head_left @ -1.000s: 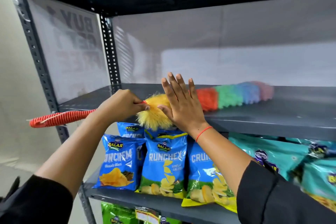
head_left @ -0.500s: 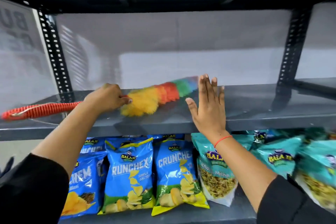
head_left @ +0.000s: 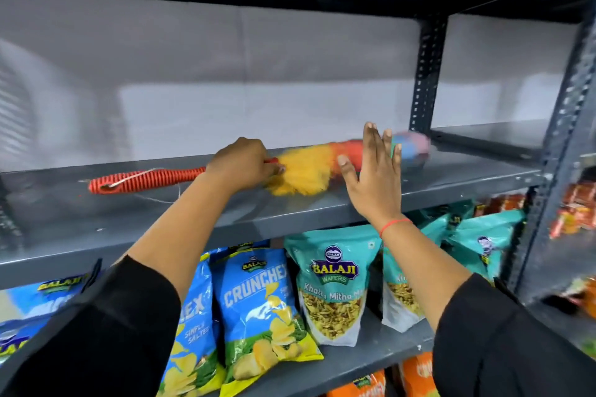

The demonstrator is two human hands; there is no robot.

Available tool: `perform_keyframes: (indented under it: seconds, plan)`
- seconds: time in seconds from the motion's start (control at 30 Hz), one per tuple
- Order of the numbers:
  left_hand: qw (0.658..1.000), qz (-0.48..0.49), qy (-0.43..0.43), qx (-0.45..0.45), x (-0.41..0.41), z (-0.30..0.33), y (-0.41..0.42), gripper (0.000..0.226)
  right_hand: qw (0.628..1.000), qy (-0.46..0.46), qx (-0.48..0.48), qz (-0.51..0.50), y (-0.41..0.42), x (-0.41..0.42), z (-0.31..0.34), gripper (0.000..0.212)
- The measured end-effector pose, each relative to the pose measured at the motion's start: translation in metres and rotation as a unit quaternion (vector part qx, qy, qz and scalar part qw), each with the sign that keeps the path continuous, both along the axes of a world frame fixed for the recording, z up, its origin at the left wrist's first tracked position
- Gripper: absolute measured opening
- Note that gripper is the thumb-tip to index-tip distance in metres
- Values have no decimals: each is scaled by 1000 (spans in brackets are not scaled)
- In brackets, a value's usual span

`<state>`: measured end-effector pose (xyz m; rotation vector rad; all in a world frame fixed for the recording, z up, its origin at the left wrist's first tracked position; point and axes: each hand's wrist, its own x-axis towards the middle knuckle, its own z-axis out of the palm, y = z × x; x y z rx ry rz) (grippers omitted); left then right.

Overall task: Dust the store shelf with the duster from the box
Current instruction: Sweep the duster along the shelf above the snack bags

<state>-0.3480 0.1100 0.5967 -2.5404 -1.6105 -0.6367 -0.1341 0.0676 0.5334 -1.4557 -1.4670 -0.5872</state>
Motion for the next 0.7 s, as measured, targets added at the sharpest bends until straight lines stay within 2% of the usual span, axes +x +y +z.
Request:
perform_keyframes:
  seconds: [0.1, 0.2, 0.37, 0.43, 0.5, 0.63, 0.7]
  plan:
    - [1000, -1, -14, -10, 16, -4, 10, 46, 1000, -16, -10, -8, 2, 7, -2, 69]
    - [1000, 18, -11, 8, 40, -5, 16, 40, 999, -26, -17, -10, 4, 7, -2, 68]
    - [999, -40, -19, -15, 76, -3, 22, 48, 998, -48, -30, -30, 4, 9, -2, 68]
    - [999, -41, -27, -23, 90, -9, 28, 44, 997, -63, -36, -28, 1, 13, -2, 69]
    - [999, -4, -35, -16, 103, -13, 36, 33, 995, -82, -45, -30, -5, 24, -3, 70]
    - [995, 83, -59, -11, 112, -11, 48, 45, 997, -52, -42, -44, -25, 57, -15, 70]
    - [995, 77, -55, 15, 108, -5, 43, 48, 998, -11, -16, -53, -37, 76, -25, 69]
